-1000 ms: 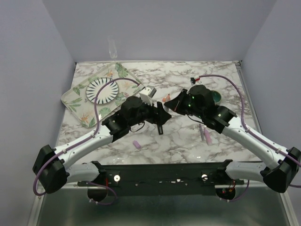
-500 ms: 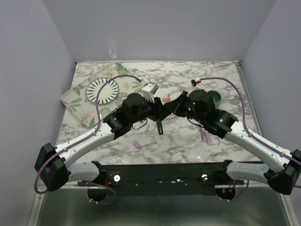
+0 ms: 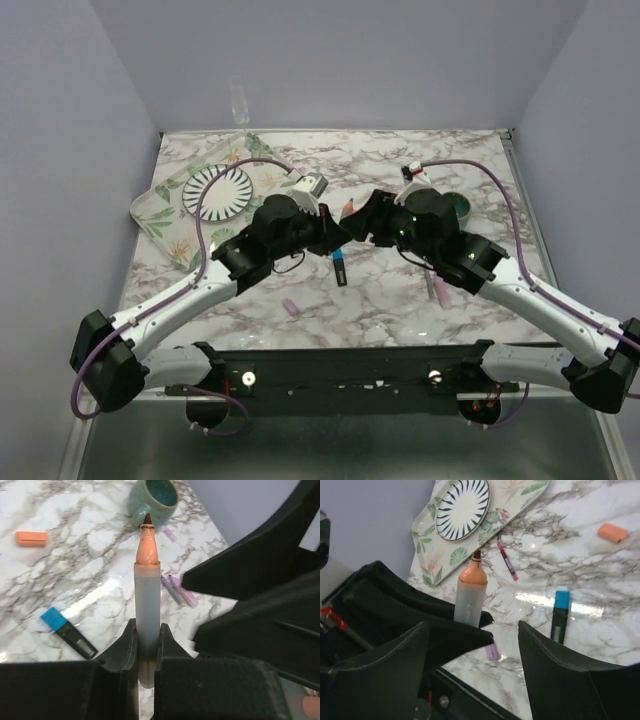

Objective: Insert the pens into the pen caps

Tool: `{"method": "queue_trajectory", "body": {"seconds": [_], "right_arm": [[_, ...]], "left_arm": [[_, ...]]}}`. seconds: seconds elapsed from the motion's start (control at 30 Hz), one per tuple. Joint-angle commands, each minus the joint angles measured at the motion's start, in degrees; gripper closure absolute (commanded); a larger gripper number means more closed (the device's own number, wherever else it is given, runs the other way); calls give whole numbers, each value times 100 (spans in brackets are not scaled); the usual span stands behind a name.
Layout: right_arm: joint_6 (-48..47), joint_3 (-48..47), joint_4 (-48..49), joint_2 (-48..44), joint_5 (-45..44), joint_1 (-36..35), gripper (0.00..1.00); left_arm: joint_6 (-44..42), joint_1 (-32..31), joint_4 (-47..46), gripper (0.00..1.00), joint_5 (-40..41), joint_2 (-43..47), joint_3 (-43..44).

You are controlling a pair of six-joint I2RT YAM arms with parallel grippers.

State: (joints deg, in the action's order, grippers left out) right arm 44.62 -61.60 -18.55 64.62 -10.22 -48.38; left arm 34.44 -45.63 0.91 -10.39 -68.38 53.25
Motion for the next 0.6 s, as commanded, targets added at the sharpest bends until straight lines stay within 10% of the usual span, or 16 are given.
{"method": "queue_trajectory", "body": {"seconds": [0.0,0.43,0.57], "right_arm": [[-1235,-361,34,-317,107,4,15],[-4399,-2187,-1291,2210,2215,1699,34],[-4822,-2891,-1625,3474,1664,1700,38]], "left_arm": [[-384,588,840,100,-15,421,71],[-1949,1196,2309,100,1549,1739,47],[-1897,1196,1879,100,1435,2135,-350]]}}
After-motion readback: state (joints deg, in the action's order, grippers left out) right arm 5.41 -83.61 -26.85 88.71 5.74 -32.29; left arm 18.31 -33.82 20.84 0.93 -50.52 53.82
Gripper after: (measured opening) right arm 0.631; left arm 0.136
